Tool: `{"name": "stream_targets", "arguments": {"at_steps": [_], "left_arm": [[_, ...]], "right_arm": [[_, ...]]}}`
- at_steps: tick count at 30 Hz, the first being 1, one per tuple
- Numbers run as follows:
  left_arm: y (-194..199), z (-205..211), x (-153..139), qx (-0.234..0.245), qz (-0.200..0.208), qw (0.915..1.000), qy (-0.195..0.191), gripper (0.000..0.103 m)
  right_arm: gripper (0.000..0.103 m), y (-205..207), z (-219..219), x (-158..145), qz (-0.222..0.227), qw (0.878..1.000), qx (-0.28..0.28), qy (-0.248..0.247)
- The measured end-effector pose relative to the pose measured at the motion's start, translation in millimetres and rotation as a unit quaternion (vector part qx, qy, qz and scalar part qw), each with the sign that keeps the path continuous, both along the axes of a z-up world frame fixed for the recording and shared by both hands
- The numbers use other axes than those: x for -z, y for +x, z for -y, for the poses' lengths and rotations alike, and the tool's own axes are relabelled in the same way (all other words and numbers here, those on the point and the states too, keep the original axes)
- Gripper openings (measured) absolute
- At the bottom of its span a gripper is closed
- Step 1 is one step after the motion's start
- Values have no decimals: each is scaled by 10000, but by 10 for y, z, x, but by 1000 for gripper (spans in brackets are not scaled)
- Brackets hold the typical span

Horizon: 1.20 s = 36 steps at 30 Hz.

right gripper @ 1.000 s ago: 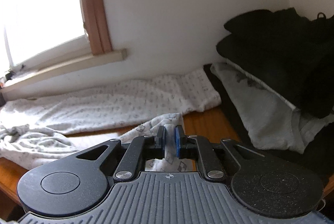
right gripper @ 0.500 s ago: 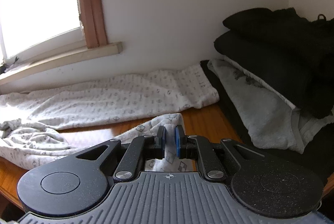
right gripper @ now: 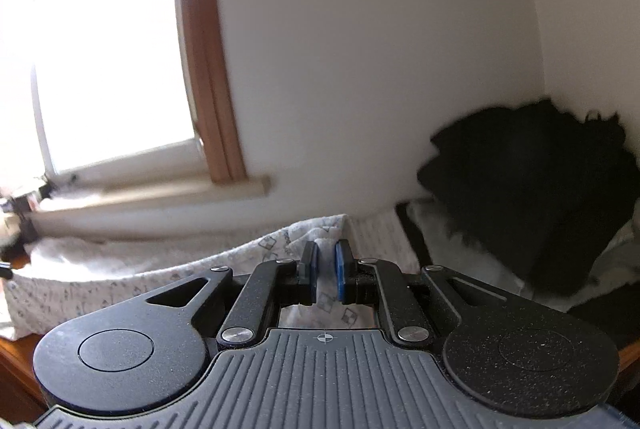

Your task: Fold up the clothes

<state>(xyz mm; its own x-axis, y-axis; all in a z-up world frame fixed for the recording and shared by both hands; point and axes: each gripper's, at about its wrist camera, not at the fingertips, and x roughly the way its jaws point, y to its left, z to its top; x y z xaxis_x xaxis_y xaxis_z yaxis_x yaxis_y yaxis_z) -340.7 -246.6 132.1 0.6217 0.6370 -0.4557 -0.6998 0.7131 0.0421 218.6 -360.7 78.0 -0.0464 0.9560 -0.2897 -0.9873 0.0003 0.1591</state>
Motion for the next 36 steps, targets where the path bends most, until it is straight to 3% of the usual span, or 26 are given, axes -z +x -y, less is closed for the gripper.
{"name": "stream_targets", "arguments": {"at_steps": [3, 5, 9, 12, 23, 33, 36], "left_arm": [[107, -178, -48, -80, -45, 10000, 17, 4], [266, -346, 41, -73, -219, 9997, -129, 9], [566, -591, 347, -112, -632, 9972, -396, 19], [644, -607, 515, -69, -804, 9957, -449, 36], [543, -558, 691, -129, -876, 9945, -553, 48], [437, -544, 669, -287, -769, 9952, -538, 50], [325, -484, 642, -382, -690, 9957, -479, 53]], "right_arm": [[10, 19, -101, -46, 122, 9999, 66, -8], [10, 49, -255, 10, 149, 9997, 120, -157], [10, 100, -689, 428, 326, 9953, 344, -850], [10, 115, -865, 693, 451, 9909, 455, -1181], [10, 60, -1015, 917, 1035, 9797, 715, -1564], [12, 19, -929, 953, 939, 9815, 803, -1462], [19, 10, -918, 952, 934, 9821, 894, -1371]]}}
